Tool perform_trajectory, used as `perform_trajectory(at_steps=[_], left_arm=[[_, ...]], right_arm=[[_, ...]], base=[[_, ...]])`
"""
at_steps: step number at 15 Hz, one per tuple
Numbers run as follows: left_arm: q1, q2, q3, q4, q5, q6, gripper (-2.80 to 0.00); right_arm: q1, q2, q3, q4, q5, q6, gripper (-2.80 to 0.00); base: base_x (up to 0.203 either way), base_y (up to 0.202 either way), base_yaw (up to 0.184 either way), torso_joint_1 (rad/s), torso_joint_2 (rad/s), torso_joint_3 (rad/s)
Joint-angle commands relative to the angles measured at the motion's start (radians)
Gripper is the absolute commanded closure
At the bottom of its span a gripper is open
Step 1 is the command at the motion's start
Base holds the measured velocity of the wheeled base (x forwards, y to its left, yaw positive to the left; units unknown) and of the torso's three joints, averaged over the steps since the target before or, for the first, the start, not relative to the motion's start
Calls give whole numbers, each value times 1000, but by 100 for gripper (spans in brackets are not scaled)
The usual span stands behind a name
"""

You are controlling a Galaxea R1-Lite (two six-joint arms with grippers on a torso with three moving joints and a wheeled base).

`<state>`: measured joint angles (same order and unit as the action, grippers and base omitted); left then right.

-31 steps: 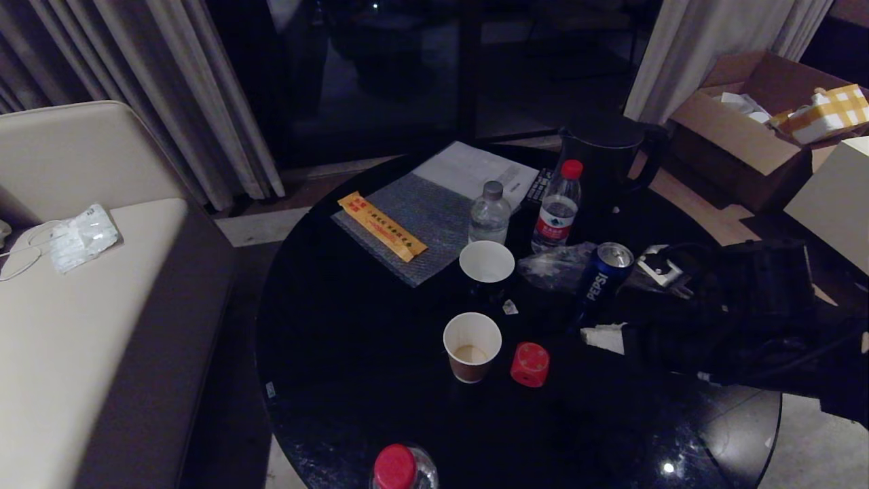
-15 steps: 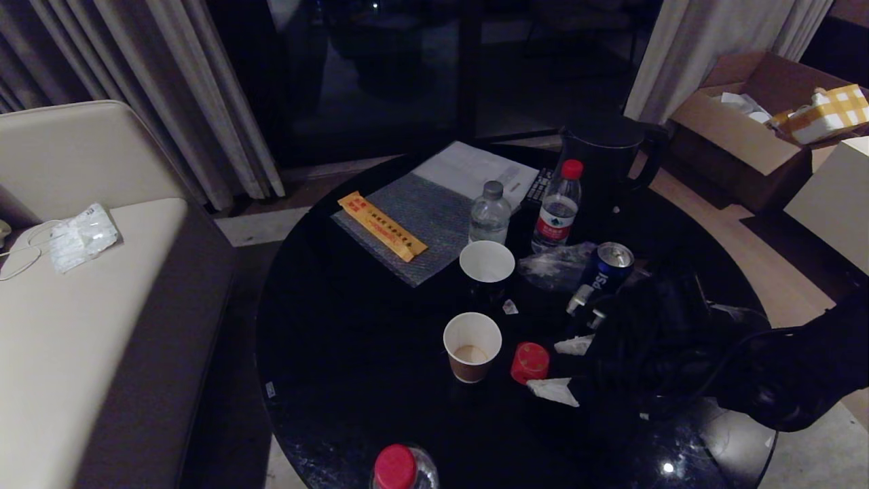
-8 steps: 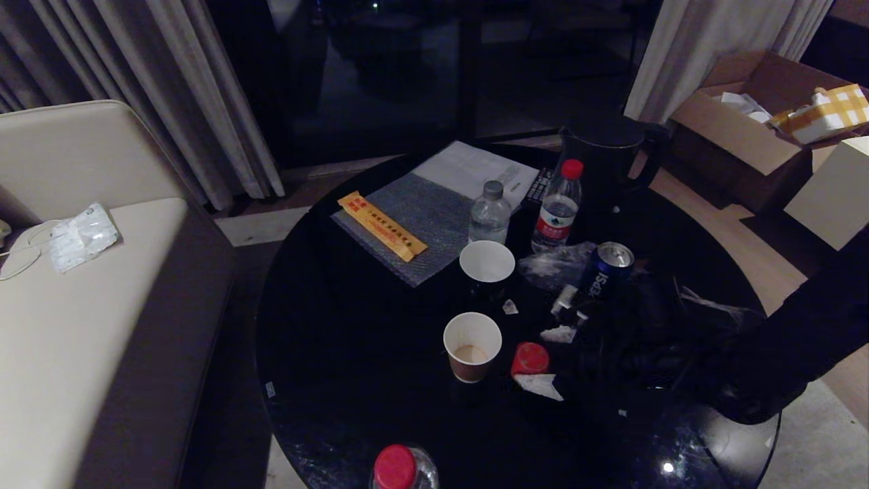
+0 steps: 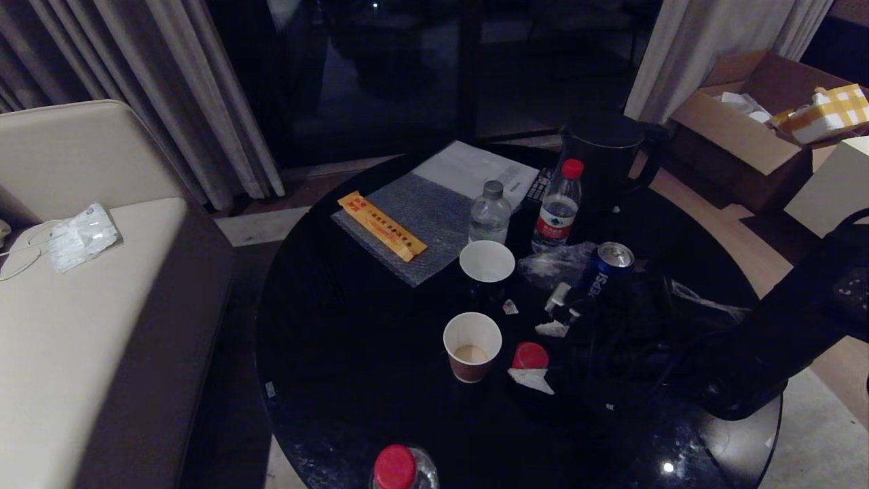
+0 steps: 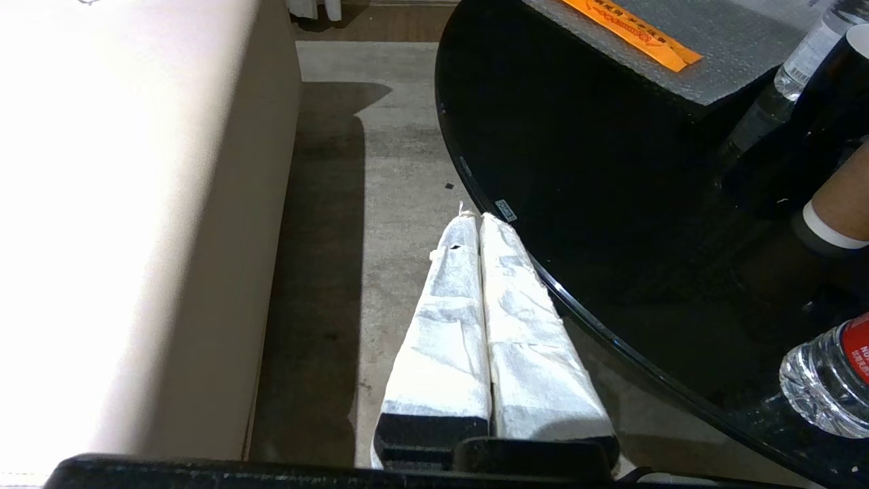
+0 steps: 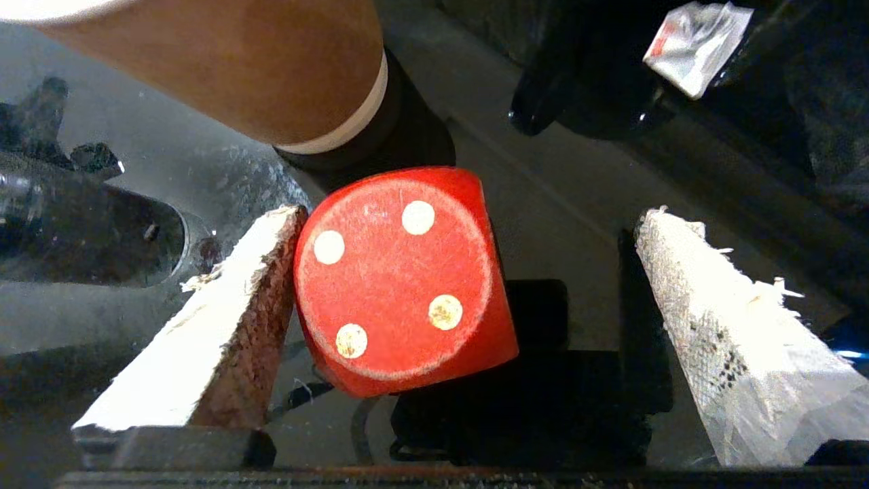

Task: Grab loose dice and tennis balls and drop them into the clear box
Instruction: Pick up toys out of the box, then put the toys in the box

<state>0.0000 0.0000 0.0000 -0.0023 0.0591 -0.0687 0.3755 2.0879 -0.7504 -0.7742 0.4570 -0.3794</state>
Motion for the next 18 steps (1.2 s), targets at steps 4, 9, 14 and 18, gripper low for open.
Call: perform_trajectory(at_steps=[4, 9, 14, 18], left_arm=[[0, 0, 2, -1, 1, -1, 0], [0, 2, 2, 0, 1, -2, 0], [0, 0, 2, -1, 1, 0, 0], [0, 1, 2, -1, 1, 0, 0]], right_arm=[[0, 20, 5, -5, 2, -3, -280], [0, 37, -5, -7, -4, -4, 0], [-5, -77, 57, 1, -72, 24, 0], [-34, -349, 202, 38, -232, 251, 0]], base=[[0, 0, 0, 0, 0, 0], [0, 0, 0, 0, 0, 0], [0, 0, 0, 0, 0, 0], [0, 0, 0, 0, 0, 0]])
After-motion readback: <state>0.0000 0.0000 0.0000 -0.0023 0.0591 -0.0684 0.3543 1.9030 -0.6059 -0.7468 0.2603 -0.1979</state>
